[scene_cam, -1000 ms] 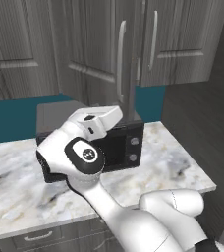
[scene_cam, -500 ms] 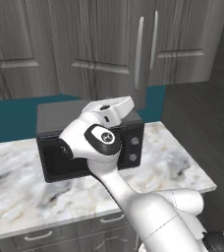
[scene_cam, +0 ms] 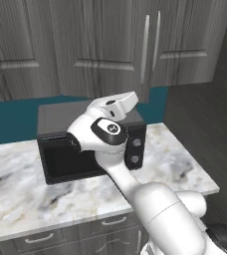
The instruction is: Pick the jar and candle from the dining table and place them in the open cabinet. Close the cabinet after placing the objects.
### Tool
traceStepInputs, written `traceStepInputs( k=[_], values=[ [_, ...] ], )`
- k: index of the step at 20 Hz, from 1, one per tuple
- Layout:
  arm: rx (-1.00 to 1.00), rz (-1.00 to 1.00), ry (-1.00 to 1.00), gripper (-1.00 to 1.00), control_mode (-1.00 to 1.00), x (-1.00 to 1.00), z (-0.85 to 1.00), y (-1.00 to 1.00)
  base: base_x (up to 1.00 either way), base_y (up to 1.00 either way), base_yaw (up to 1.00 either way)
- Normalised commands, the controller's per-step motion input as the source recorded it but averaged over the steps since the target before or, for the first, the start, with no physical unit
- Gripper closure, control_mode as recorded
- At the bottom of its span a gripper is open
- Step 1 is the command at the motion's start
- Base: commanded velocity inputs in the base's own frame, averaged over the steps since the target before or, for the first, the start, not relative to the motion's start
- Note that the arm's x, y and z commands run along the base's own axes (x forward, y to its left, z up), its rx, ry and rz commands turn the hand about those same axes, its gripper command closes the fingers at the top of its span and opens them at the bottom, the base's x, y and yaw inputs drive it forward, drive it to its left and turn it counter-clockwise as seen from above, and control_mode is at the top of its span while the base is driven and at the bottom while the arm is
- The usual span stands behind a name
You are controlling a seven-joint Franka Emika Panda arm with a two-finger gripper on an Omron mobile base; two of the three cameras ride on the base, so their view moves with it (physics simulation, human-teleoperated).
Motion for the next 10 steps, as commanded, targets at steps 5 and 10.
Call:
traceStepInputs(
  k=[5,10],
  values=[
    [0.0,0.01,0.0,-1.0,-1.0,0.35,0.0,-0.45,0.0,0.0,0.0],
    [0.0,0.04,0.0,-1.0,-1.0,0.31,0.0,-0.56,0.0,0.0,0.0]
  ],
)
